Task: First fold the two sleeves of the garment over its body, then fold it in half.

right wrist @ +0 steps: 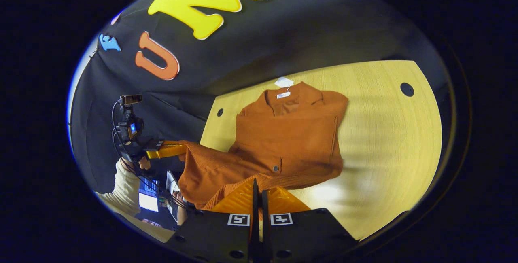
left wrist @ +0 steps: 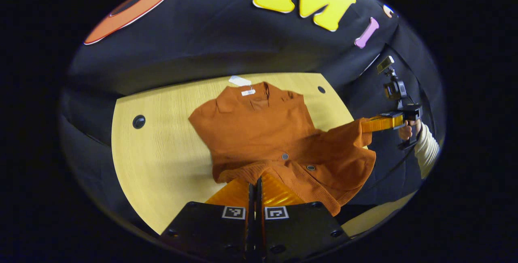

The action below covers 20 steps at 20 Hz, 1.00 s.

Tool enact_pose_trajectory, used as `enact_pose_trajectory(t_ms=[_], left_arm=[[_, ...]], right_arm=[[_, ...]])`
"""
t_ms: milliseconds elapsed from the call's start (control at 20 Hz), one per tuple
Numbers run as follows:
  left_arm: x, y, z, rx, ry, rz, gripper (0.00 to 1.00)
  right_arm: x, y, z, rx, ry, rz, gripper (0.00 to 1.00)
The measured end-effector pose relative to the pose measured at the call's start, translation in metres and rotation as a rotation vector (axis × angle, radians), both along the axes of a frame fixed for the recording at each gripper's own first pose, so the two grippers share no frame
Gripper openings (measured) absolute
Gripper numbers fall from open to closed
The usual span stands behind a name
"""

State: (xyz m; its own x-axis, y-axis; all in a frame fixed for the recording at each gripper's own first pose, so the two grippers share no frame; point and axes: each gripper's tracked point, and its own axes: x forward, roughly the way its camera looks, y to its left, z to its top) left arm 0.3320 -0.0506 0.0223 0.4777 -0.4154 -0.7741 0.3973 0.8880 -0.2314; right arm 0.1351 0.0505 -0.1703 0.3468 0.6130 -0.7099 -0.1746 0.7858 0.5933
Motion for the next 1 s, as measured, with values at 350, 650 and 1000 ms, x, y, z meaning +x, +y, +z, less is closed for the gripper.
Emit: enact_pose_trajectory(t_ms=[350,650,1000], left_arm=[[0.093,-0.008,-0.013,-0.129,-0.024,0.094,0.03],[0.165,-0.012,-0.032,-0.257,-0.056,0.186,0.03],[0.216,-0.015,-0.071,-0.379,-0.018,0.310,0.03]], right_arm=[[0.090,0.006,-0.008,0.028,-0.026,-0.100,0.04],[0.172,0.002,-0.043,0.069,-0.017,-0.248,0.04],[0.224,-0.013,-0.094,0.119,0.042,-0.418,0.04]])
